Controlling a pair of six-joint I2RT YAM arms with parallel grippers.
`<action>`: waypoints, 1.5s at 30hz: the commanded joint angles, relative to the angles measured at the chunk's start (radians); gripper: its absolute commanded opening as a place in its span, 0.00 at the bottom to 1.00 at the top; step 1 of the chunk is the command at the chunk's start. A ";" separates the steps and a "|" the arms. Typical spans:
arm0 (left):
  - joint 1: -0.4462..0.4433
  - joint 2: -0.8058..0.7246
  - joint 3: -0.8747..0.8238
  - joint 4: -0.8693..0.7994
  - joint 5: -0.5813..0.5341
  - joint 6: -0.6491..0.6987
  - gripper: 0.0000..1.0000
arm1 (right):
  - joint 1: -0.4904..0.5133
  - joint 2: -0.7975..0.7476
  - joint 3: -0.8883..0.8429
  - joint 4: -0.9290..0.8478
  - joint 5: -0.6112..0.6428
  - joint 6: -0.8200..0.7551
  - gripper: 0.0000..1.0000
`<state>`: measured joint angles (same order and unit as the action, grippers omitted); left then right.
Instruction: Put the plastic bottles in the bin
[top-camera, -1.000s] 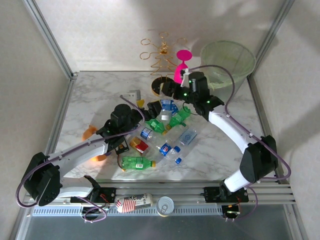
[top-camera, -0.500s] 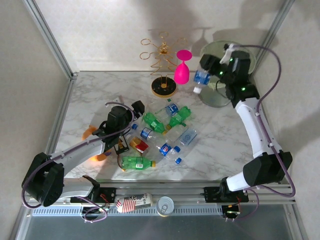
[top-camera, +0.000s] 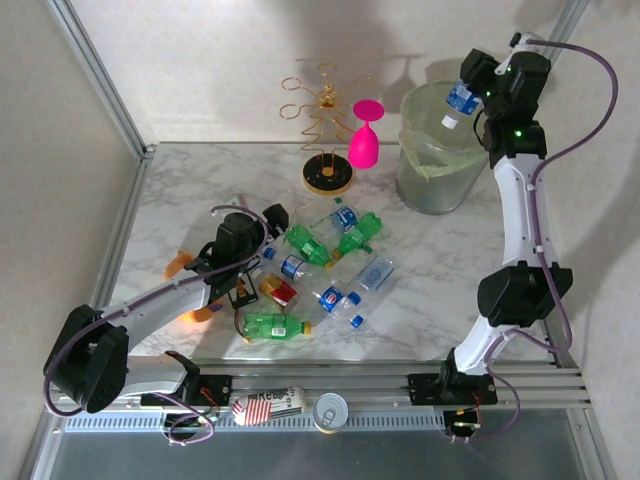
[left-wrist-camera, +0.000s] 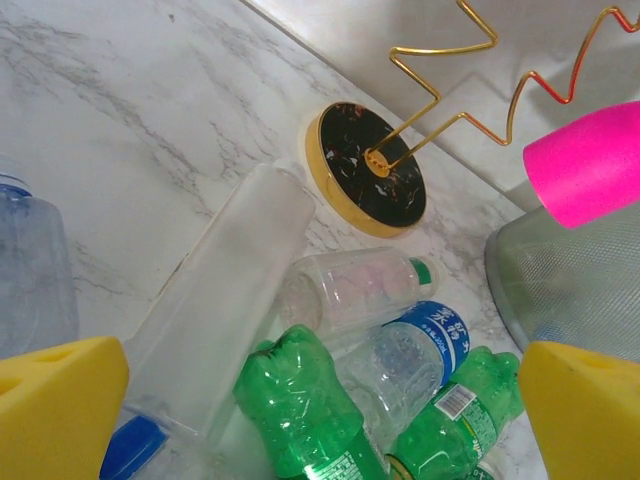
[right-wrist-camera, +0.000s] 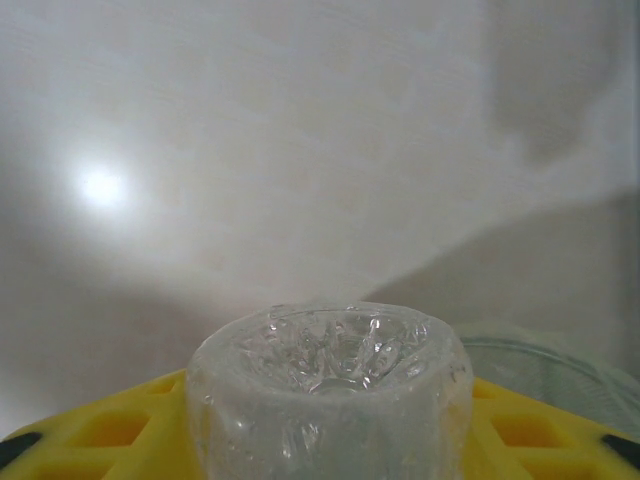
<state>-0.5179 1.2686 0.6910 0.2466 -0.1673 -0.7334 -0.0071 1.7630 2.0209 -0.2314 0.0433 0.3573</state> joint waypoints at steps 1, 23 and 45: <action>0.002 -0.043 -0.019 -0.030 -0.037 0.017 1.00 | -0.003 0.035 0.030 0.035 0.117 -0.045 0.52; 0.002 -0.038 -0.005 -0.033 -0.029 0.020 1.00 | 0.023 -0.038 -0.344 0.199 0.115 -0.082 0.53; 0.002 -0.027 -0.013 -0.032 -0.041 0.005 1.00 | 0.046 -0.145 -0.305 0.128 0.024 -0.052 0.89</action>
<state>-0.5179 1.2331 0.6727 0.2256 -0.1844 -0.7303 0.0185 1.6814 1.6848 -0.1028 0.1047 0.2886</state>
